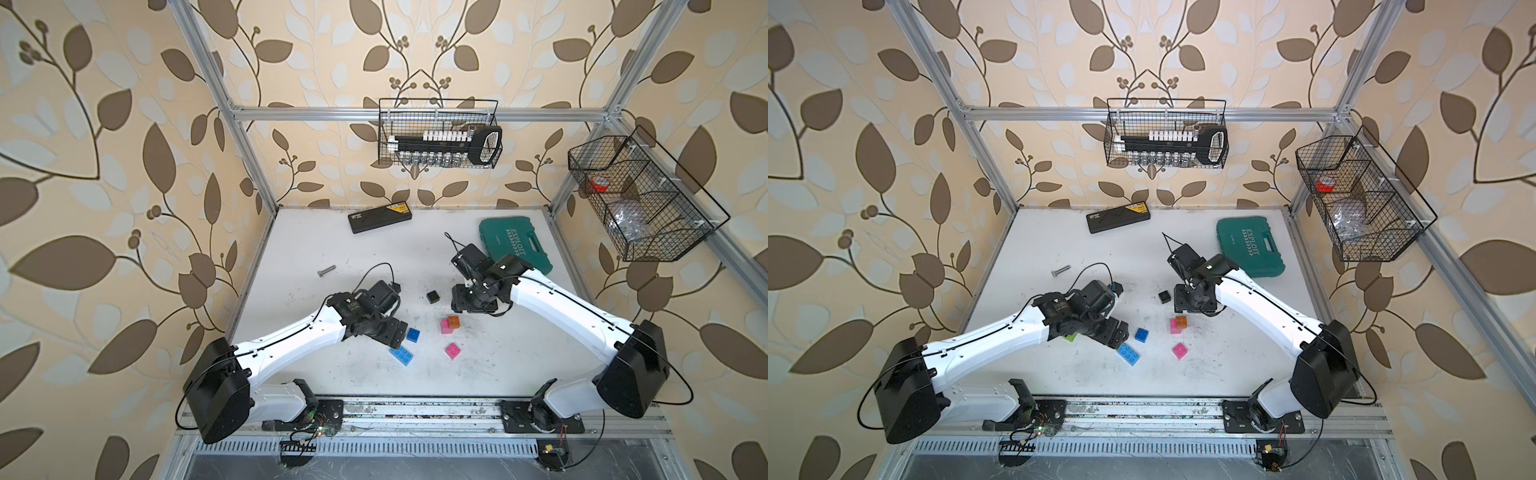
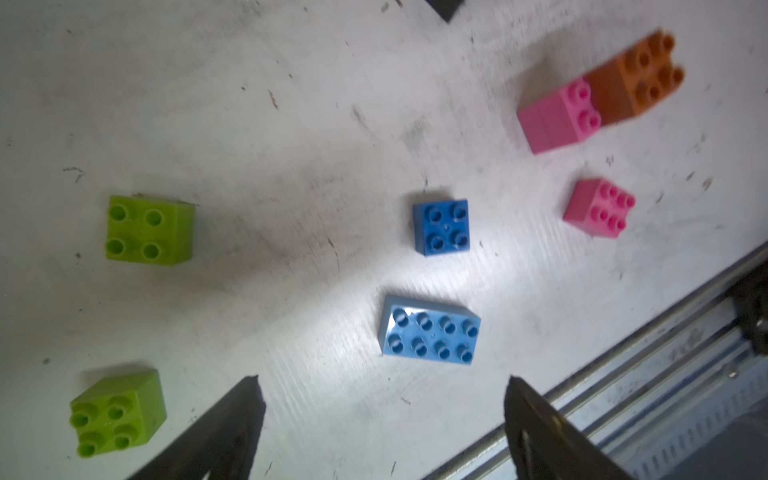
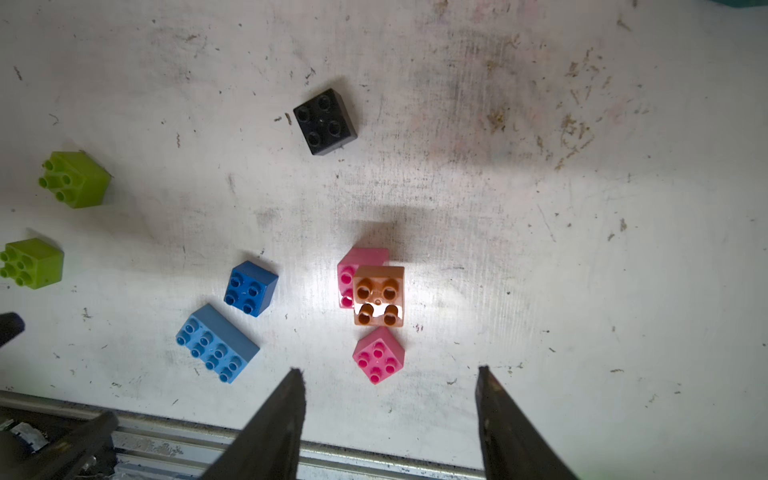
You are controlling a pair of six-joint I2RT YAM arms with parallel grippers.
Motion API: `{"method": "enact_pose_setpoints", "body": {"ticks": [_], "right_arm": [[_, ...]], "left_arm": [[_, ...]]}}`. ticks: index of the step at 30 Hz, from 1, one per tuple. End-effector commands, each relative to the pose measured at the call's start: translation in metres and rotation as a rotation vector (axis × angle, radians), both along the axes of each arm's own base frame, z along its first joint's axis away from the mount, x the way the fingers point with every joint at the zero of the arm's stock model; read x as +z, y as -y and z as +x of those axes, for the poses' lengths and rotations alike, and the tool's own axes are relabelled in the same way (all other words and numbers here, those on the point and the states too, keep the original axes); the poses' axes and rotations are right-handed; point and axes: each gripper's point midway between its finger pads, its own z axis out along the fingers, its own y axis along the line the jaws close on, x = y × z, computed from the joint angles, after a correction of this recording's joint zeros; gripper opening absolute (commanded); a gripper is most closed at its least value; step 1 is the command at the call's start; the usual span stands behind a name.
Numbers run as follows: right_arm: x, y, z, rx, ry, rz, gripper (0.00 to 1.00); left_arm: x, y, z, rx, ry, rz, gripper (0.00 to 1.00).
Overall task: Assemble the number 4 with lego
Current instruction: Assemble the lego brick with the lego brick, then adjust the lego brick at the center of the board.
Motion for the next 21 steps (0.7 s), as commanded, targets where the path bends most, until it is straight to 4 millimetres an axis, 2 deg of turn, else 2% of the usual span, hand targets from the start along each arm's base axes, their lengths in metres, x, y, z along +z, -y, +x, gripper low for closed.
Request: {"method": "enact_pose_setpoints", "body": {"ticks": [1, 5, 7, 11, 17, 18, 21], "right_arm": [[-0.004, 0.018, -0.008, -0.014, -0.008, -0.021, 0.61], [0.001, 0.029, -0.008, -0.036, 0.013, -0.014, 0.62], [0.005, 0.032, -0.008, -0.046, 0.028, -0.012, 0.62], [0.013, 0.039, -0.007, -0.071, 0.063, -0.012, 0.63], [0.018, 0.047, -0.007, -0.089, 0.082, -0.017, 0.64], [0.018, 0.048, -0.007, -0.091, 0.083, -0.017, 0.64], [0.02, 0.049, -0.005, -0.094, 0.09, -0.014, 0.64]], "left_arm": [[-0.004, -0.014, -0.025, 0.025, 0.011, 0.124, 0.87], [-0.024, -0.01, -0.05, -0.024, -0.02, 0.229, 0.85], [-0.034, -0.009, -0.056, -0.041, -0.013, 0.281, 0.9], [-0.046, -0.007, -0.053, -0.051, 0.061, 0.327, 0.99], [-0.051, 0.008, -0.047, -0.074, 0.114, 0.299, 0.99], [-0.059, 0.007, -0.047, -0.077, 0.103, 0.334, 0.99], [-0.069, 0.01, -0.045, -0.082, 0.091, 0.364, 0.99]]}}
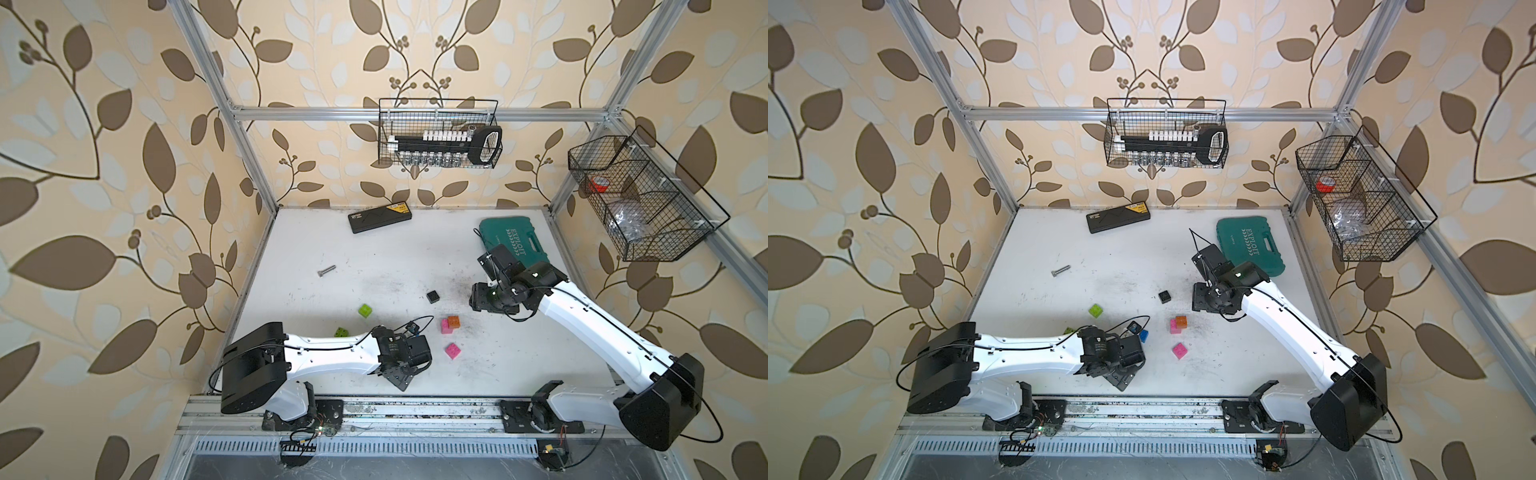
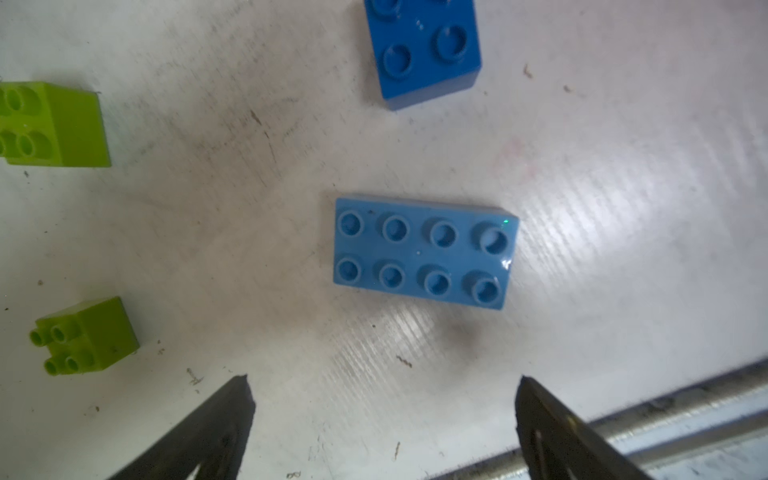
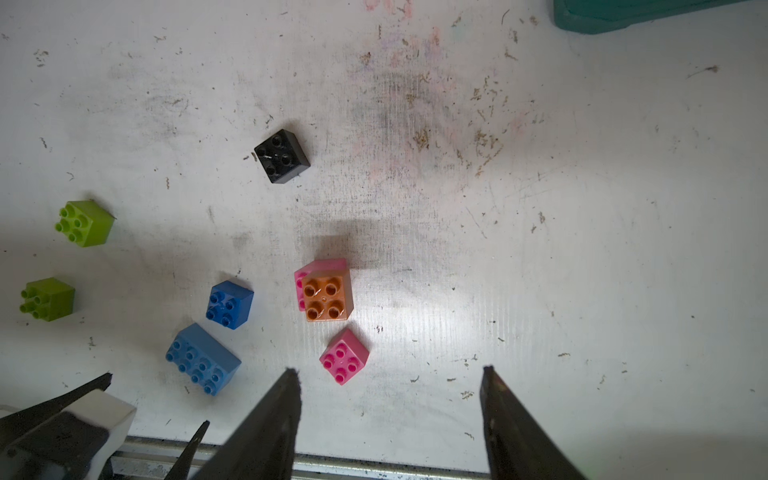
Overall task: Assemble the number 4 with lego
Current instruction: Adjust the lego brick at the center of the board.
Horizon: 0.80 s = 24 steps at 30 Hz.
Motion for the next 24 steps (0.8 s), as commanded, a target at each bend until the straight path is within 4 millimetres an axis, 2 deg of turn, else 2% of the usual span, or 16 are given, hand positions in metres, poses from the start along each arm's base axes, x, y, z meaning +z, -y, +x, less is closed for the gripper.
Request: {"method": "enact_pose_setpoints", "body": {"ticks": [1, 4, 13, 24], "right_arm": [[0.0, 0.009, -0.002, -0.01, 0.001, -0.027, 0.64], [0.003, 0.01, 0.0, -0.014, 0.008, -0.026, 0.65], [0.005, 0.012, 0.001, -0.023, 0.017, -0.022, 0.66], [0.003, 0.015, -0.004, -0.033, 0.014, -0.016, 0.68]], "left_arm": [[-0.004, 0.009, 0.007, 0.005, 0.031, 0.012, 0.99], [-0.006, 0.012, 0.012, 0.011, 0.05, 0.017, 0.99], [0.016, 0.027, 0.043, 0.007, 0.195, 0.007, 0.99], [0.014, 0.008, 0.072, 0.115, 0.213, 0.022, 0.99]]}}
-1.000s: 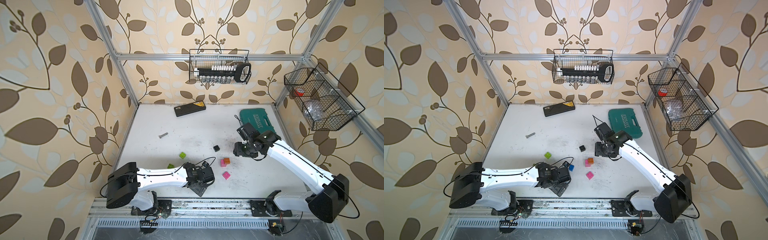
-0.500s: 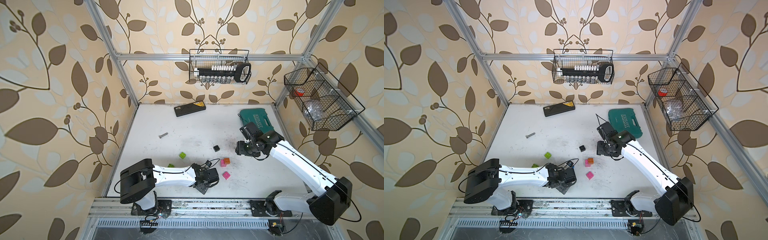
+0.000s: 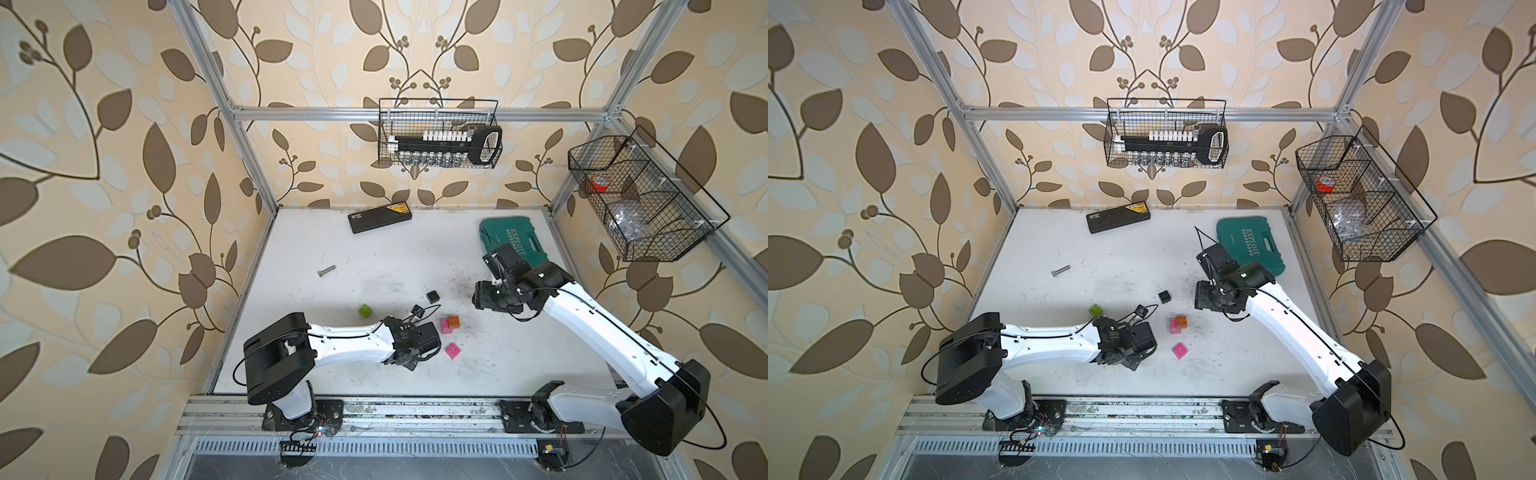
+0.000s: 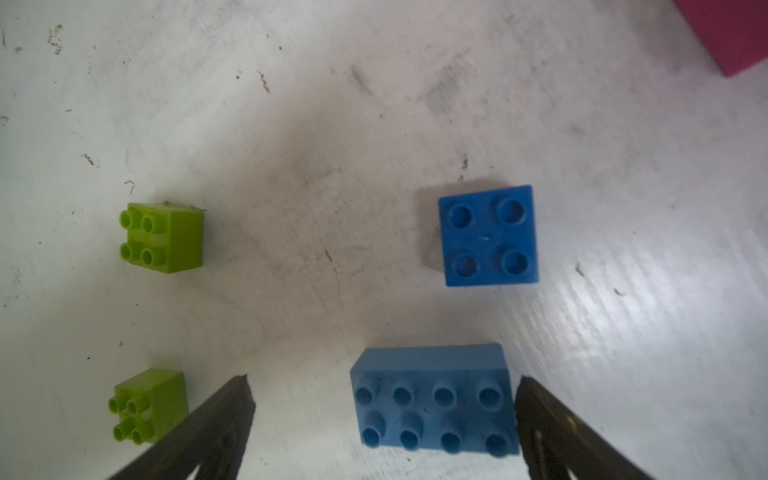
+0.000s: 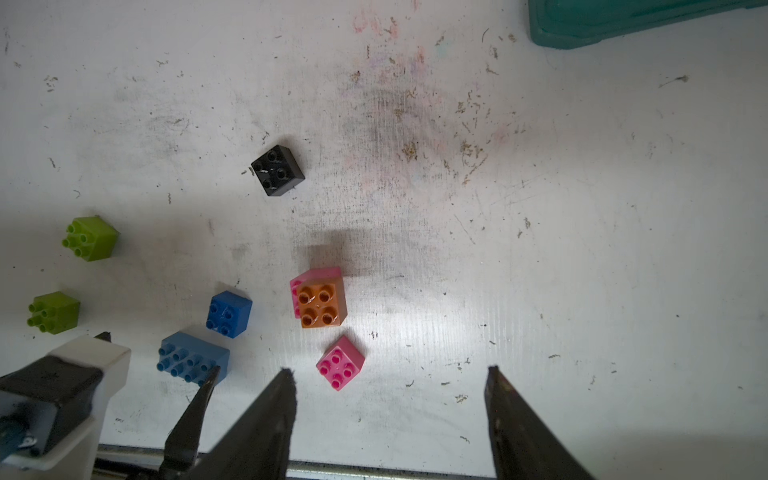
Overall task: Assemble the number 4 with lego
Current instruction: Adjust the lego brick at the center of the board.
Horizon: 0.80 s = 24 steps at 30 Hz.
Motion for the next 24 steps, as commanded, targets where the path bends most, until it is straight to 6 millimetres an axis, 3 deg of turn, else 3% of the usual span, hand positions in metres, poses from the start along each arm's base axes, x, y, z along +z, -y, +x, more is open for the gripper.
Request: {"method": "enact_pose_setpoints", "body": {"ticks": [1, 7, 13, 16, 21, 24], "right_arm": [[-0.004, 0.007, -0.006, -0.013, -0.011, -0.02, 0.68], [-0.003, 0.008, -0.007, -0.011, -0.009, -0.018, 0.69], [-0.005, 0.005, -0.008, -0.004, -0.013, -0.004, 0.7], [-0.003, 0.005, -0.009, -0.003, -0.006, 0.003, 0.7], [-0.003, 0.005, -0.01, 0.0, -0.004, 0.009, 0.71], [-0.003, 0.005, -0.011, 0.002, -0.002, 0.017, 0.72]], "left_arm": [[0.004, -0.008, 0.012, 0.031, 0.036, 0.031, 0.99], [0.01, -0.037, 0.02, 0.158, 0.04, 0.071, 0.99], [0.016, -0.051, 0.014, 0.263, 0.001, -0.015, 0.99], [0.028, -0.045, 0.011, 0.267, -0.005, -0.146, 0.99], [0.037, -0.015, 0.001, 0.162, -0.082, -0.476, 0.93], [0.036, -0.012, -0.005, 0.111, -0.115, -0.521, 0.9]]}}
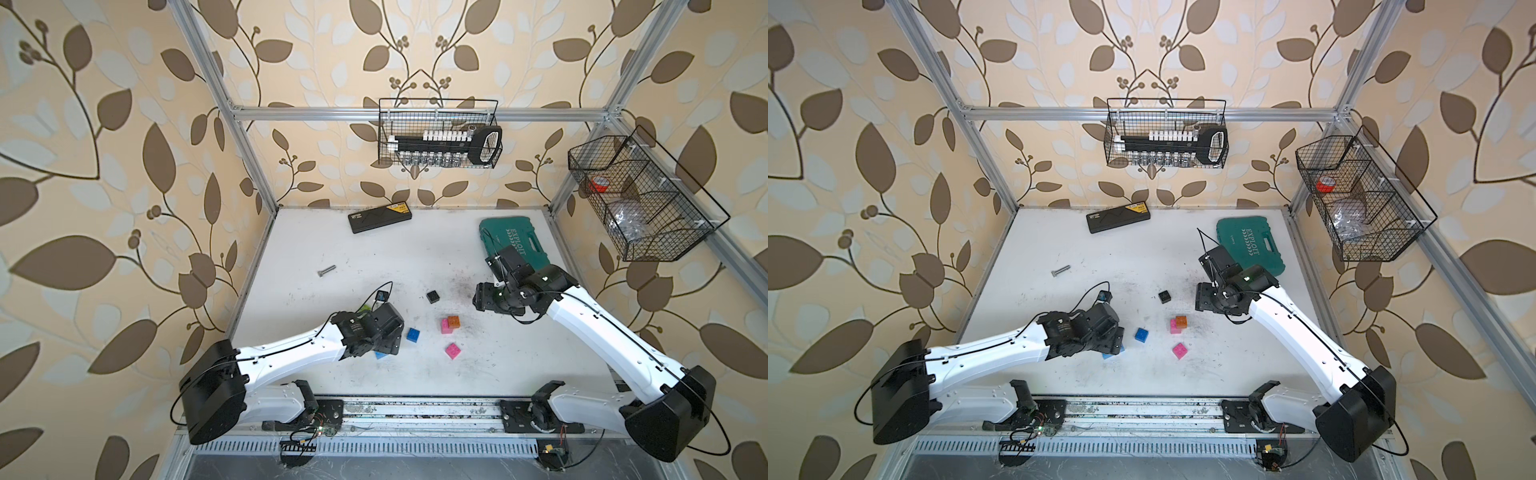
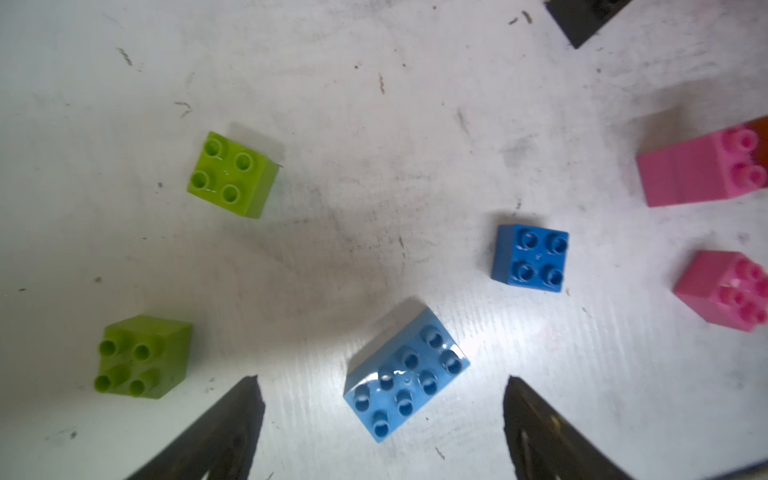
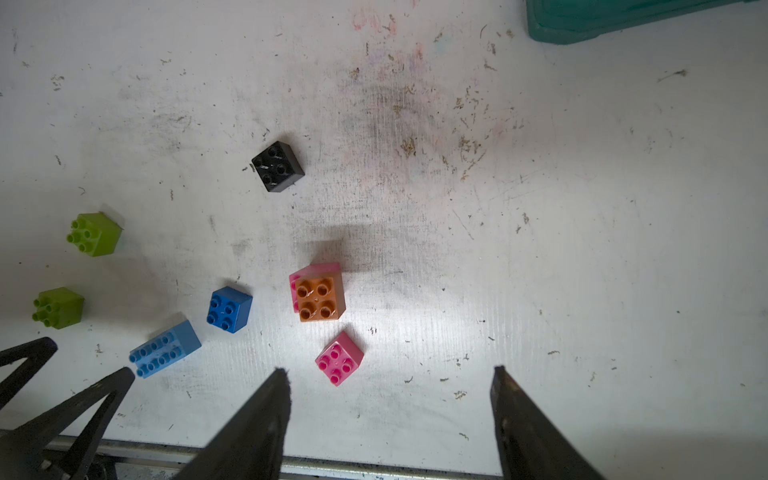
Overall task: Assemble the number 4 with lego
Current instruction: Adjust the lego brick at the center of the board.
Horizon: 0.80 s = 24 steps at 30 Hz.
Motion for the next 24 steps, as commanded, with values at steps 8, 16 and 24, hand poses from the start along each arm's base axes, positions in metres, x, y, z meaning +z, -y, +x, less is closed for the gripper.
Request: {"method": "enact_pose_setpoints", "body": {"ticks": [8, 16, 24], "right_arm": [[-0.002, 0.001, -0.007, 0.002, -0.009, 0.019, 0.73], [0.003, 0.008, -0.012, -0.008, 0.003, 0.012, 0.74], [0.0, 0.006, -0.011, -0.01, 0.002, 0.02, 0.75]], "left_arm": [[-0.015, 0.037, -0.009, -0.156, -0.131, -0.144, 0.9], [-0.03, 0.021, -0.008, -0.109, -0.167, -0.053, 0.91], [-0.034, 0.031, -0.031, -0.166, -0.277, -0.105, 0.8]]}}
